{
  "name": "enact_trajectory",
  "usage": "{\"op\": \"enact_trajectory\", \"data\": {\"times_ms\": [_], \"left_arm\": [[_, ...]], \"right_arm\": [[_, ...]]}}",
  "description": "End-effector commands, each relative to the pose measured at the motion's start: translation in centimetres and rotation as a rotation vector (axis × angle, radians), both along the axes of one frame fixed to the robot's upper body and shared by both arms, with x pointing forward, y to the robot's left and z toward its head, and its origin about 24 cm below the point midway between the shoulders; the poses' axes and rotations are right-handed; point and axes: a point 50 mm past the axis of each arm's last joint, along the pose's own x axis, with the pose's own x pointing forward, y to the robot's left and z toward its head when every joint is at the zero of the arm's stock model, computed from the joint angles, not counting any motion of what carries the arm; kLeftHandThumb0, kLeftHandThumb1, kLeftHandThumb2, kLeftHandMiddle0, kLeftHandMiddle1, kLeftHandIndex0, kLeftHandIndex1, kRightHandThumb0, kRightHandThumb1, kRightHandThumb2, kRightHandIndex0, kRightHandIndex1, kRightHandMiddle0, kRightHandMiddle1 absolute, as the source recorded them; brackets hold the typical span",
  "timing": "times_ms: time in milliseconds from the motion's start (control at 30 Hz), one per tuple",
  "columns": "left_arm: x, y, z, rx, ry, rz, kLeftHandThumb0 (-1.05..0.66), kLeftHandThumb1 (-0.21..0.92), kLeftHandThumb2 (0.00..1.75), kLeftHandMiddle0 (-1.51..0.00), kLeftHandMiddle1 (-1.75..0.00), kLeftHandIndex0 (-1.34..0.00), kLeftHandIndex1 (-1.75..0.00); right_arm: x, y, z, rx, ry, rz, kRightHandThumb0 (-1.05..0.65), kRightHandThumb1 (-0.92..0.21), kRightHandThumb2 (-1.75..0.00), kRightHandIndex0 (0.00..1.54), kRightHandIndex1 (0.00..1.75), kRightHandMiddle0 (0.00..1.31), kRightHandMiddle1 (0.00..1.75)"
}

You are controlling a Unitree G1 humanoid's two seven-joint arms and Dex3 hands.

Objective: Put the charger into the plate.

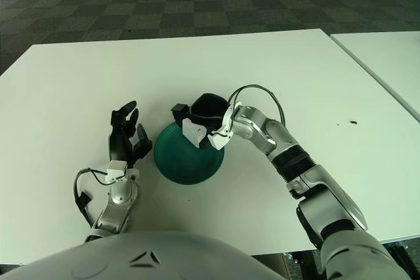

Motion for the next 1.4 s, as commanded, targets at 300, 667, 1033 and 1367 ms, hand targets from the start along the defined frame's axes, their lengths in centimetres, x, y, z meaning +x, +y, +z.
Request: {"op": "enact_trajectory", "data": {"times_ms": [300, 667, 1033, 1367], "left_arm": [[-1.0, -1.1, -1.2, -0.084, 0.086, -0.048, -0.88, 0.92, 1.02, -0.36, -0.01, 0.00, -0.77], [-1.0, -1.1, -1.1, -0.054, 0.071, -0.055, -0.88, 0.92, 1.03, -0.37, -0.01, 0.00, -0.80], [-0.7, -1.3, -1.2, -0.026, 0.065, -0.046, -0.89, 0.92, 1.02, -0.40, -0.02, 0.00, -0.82], [-0.7, -1.2, -1.2, -0.009, 0.047, 0.015, -0.87, 0.92, 1.05, -0.41, -0.02, -0.02, -0.84]], "right_arm": [[-0.4, 0.0, -0.6, -0.025, -0.089, 0.042, -0.84, -0.91, -0.71, 0.54, 1.75, 0.18, 1.67], [-0.7, -0.4, -0.6, -0.031, -0.124, 0.017, -0.95, -0.92, -0.86, 0.36, 0.90, 0.08, 1.33], [-0.8, -0.8, -0.7, -0.056, -0.159, 0.049, -0.98, -0.92, -0.95, 0.31, 0.06, 0.00, 0.73], [-1.3, -1.8, -0.1, -0.033, -0.133, 0.066, -1.04, -0.92, -0.88, 0.04, 0.00, 0.00, 0.21]]}}
